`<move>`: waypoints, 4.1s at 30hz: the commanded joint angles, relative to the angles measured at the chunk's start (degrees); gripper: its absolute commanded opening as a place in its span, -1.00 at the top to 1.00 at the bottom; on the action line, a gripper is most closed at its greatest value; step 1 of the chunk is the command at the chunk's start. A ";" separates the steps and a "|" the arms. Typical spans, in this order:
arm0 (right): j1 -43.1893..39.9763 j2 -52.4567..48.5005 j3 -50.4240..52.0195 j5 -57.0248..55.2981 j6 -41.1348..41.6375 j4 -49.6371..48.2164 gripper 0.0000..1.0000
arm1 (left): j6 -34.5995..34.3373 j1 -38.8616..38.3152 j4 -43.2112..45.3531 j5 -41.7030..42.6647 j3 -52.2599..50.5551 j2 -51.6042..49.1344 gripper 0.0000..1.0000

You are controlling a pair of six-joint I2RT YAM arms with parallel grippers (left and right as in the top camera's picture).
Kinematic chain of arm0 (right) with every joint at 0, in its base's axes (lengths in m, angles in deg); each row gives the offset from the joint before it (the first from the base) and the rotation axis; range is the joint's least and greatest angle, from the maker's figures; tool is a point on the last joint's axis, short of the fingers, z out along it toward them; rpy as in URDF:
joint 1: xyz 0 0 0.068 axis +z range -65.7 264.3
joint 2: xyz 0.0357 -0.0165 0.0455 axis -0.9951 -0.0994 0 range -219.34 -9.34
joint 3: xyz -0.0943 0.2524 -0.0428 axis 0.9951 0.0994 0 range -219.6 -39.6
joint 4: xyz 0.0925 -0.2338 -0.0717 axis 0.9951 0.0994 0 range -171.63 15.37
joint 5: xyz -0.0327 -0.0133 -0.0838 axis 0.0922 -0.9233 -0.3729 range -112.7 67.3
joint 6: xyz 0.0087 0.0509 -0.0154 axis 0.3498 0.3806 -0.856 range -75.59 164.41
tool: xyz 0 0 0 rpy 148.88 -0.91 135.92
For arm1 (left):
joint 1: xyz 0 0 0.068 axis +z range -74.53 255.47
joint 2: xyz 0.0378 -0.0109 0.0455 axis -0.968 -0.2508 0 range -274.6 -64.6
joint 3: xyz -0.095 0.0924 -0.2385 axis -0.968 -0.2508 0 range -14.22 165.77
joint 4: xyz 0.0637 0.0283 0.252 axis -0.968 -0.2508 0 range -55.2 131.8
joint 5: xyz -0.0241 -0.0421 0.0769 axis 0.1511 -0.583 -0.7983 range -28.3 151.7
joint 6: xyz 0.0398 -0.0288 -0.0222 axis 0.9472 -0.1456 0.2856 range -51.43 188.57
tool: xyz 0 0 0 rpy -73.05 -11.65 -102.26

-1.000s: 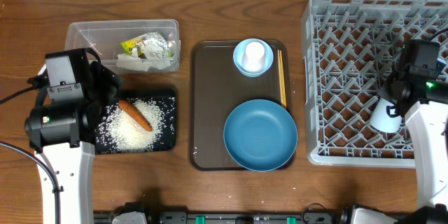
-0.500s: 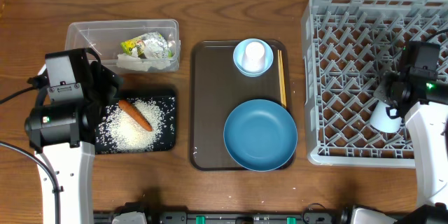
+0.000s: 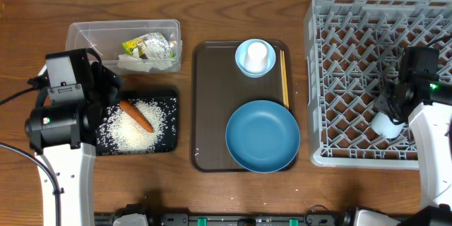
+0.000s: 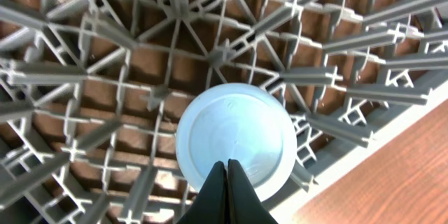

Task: Sort waste into correct bins and load items into the dishwasher rack

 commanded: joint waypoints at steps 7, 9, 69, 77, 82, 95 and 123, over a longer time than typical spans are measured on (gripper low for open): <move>-0.15 6.71 -2.27 1.84 3.13 8.15 0.98 | -0.07 0.37 -0.20 -0.11 0.13 -0.22 -0.99; -0.15 9.31 -3.15 4.31 3.78 9.99 0.98 | -0.07 0.37 -0.20 -0.11 0.13 -0.22 -0.99; 51.80 -20.72 -3.58 0.98 -14.80 -15.91 -0.65 | -0.07 0.37 -0.20 -0.11 0.13 -0.22 -0.99; 51.36 -25.14 -3.56 1.03 -16.26 -15.72 -0.34 | -0.07 0.37 -0.20 -0.11 0.13 -0.22 -0.99; 50.05 -25.99 -3.50 1.53 -16.68 -15.28 -0.29 | -0.07 0.37 -0.17 -0.11 0.13 -0.22 -0.99; 48.59 -25.99 -3.50 4.26 -17.27 -14.86 0.68 | -0.07 0.37 -0.20 -0.11 0.13 -0.22 -0.99; 28.89 -0.26 -4.26 6.78 -17.07 -13.66 0.98 | -0.07 0.37 -0.20 -0.11 0.13 -0.22 -0.98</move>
